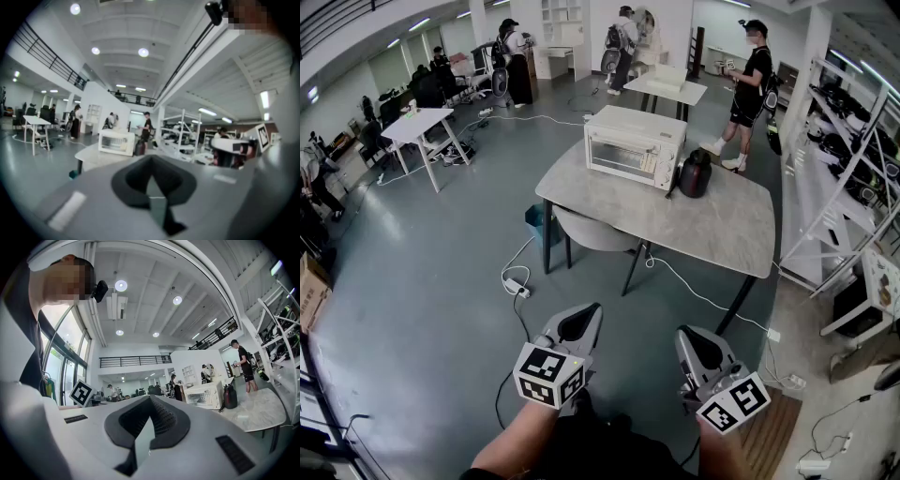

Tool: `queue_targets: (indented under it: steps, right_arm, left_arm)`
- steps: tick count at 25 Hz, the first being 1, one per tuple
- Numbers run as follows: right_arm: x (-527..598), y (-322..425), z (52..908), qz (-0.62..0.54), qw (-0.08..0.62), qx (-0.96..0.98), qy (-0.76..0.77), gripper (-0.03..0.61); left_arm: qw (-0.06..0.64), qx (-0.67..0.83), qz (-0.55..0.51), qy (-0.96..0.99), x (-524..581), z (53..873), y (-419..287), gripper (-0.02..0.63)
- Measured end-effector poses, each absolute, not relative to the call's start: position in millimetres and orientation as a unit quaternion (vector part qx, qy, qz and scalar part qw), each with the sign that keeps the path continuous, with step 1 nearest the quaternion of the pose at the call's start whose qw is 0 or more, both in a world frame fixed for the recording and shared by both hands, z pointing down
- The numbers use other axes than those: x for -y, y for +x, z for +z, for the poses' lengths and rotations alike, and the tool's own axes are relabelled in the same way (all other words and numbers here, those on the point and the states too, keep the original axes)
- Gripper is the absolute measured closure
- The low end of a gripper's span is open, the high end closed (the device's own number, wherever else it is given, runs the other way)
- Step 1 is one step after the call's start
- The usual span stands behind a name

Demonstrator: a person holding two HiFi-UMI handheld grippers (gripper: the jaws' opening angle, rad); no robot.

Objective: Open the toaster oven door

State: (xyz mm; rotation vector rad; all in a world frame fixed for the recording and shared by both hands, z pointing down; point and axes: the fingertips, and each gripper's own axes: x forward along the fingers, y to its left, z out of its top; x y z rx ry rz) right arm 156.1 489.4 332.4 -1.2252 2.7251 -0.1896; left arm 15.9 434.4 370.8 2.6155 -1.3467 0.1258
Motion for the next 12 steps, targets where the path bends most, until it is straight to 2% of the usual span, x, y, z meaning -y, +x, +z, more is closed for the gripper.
queue_targets:
  steps: [12]
  right_arm:
    - [-502,159,327,-0.045,0.073,-0.914,-0.396,0.586]
  left_arm:
    - [0.092,0.458,0.034,0.884,-442,361,20,0.606]
